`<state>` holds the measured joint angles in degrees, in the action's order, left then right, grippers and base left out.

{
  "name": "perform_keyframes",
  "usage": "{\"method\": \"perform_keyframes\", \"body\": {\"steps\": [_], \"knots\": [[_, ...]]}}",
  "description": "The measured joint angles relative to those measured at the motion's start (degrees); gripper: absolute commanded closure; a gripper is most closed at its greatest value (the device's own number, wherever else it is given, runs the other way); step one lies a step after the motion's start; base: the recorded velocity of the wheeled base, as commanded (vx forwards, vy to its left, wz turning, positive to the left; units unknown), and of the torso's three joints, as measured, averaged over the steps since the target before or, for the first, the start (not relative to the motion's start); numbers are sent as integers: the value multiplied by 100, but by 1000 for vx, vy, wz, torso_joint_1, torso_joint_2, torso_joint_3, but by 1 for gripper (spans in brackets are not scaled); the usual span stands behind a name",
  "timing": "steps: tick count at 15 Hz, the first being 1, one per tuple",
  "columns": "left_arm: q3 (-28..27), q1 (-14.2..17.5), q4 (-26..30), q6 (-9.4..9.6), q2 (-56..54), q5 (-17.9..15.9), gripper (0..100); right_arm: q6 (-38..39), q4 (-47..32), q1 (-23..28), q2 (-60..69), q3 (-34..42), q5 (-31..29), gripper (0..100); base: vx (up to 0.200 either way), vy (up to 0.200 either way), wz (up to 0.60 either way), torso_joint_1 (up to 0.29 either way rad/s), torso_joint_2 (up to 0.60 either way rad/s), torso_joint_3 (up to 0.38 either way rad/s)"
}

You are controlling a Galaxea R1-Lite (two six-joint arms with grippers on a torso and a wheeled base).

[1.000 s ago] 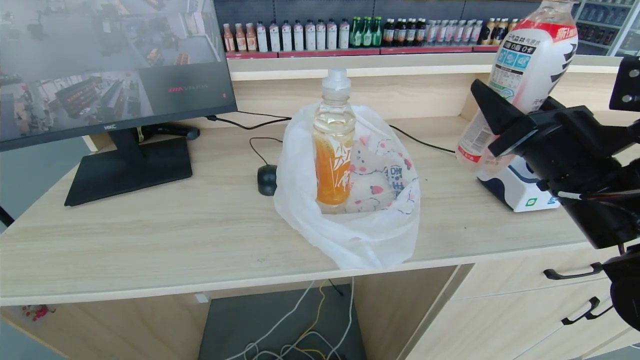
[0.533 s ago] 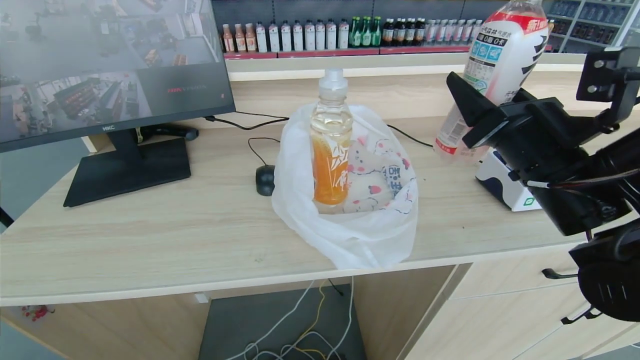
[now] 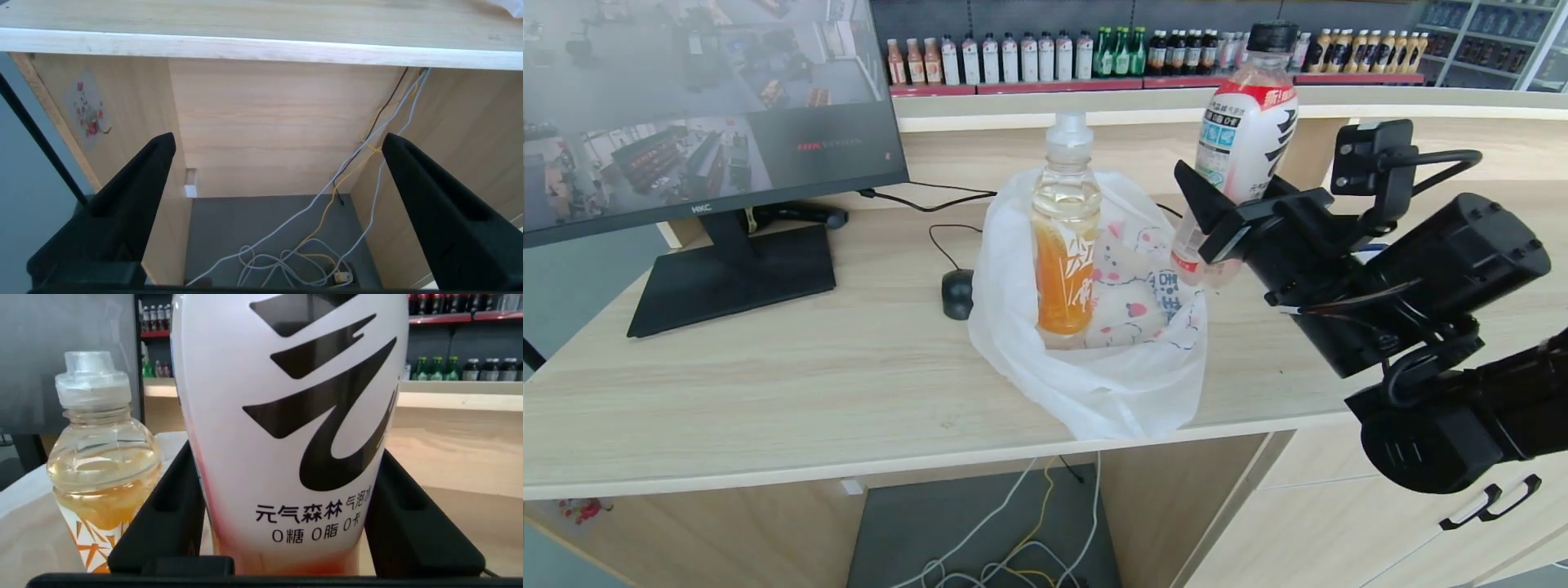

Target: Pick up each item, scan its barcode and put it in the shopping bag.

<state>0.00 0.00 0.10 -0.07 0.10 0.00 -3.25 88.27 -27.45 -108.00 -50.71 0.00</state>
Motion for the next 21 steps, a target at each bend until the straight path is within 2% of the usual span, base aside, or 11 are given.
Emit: {"method": "perform_keyframes", "body": {"steps": [4, 14, 21], "knots": [[0, 0, 0, 0, 0, 0, 0, 2, -9, -206, -422, -271, 2, 100, 0, 0, 0, 0, 0, 0], [0, 0, 0, 2, 0, 0, 0, 66, -85, -189, -1265, -959, -13, 100, 0, 0, 0, 0, 0, 0], [0, 0, 0, 0, 0, 0, 0, 66, -105, -145, -1607, -1182, -21, 100, 0, 0, 0, 0, 0, 0]]}}
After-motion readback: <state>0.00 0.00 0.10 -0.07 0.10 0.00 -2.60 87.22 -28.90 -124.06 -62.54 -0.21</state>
